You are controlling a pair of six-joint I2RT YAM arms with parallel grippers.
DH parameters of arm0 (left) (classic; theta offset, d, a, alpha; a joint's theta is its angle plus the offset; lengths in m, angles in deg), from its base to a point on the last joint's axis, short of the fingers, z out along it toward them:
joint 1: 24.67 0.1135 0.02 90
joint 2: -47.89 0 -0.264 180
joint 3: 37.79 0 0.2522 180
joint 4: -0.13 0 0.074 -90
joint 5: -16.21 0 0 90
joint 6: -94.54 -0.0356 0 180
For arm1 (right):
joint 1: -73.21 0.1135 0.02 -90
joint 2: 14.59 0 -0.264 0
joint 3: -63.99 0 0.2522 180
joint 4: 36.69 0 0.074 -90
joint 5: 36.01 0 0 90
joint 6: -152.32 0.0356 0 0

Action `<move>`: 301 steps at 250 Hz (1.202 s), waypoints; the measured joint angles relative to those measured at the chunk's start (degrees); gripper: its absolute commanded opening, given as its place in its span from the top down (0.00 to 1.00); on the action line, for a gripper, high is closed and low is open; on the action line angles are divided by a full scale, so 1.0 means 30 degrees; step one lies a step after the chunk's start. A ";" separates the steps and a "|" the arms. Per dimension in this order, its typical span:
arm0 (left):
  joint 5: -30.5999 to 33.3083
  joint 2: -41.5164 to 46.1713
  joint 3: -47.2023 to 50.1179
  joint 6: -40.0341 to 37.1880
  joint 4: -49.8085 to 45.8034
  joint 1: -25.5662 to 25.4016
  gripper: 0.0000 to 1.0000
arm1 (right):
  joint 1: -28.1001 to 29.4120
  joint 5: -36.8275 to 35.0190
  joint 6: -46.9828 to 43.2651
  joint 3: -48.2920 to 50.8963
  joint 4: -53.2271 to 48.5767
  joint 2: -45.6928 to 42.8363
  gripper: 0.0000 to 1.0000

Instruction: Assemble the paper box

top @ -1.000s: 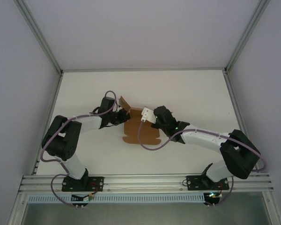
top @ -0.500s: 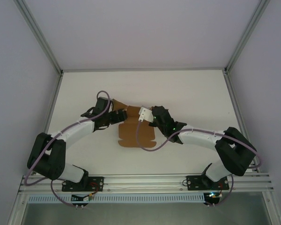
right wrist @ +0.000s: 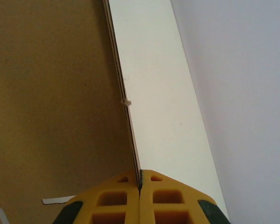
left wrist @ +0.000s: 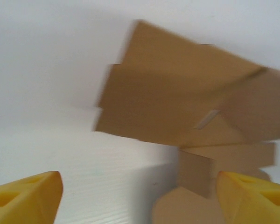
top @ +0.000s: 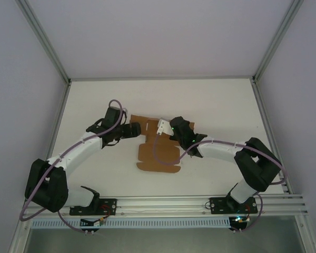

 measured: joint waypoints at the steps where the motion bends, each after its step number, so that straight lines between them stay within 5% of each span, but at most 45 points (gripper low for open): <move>1: -0.0080 -0.0029 -0.0080 -0.0036 0.0051 -0.0051 0.19 | 0.0000 0.0000 0.0000 -0.0015 0.0000 0.0007 1.00; 117: 0.0568 -0.3781 -0.3053 -0.4401 0.1698 -0.1887 0.43 | -0.0015 0.0095 0.0007 -0.0561 -0.1260 0.0095 1.00; 165: 0.1515 -0.3789 -0.3060 -0.5814 0.2404 -0.2535 0.67 | -0.0022 0.0386 0.0066 -0.0750 -0.2069 -0.0015 1.00; 219: 0.1974 -0.4000 -0.3286 -0.6353 0.2484 -0.2834 0.68 | -0.0117 0.0459 0.0466 -0.1268 -0.3067 -0.0168 1.00; 276: 0.1989 -0.4000 -0.3286 -0.7053 0.2863 -0.3067 1.00 | -0.0124 0.0780 0.0911 -0.1851 -0.3905 -0.0335 1.00; 301: 0.2266 -0.4065 -0.3286 -0.7439 0.3031 -0.3213 1.00 | -0.0131 0.0947 0.1129 -0.1851 -0.4393 -0.0641 0.90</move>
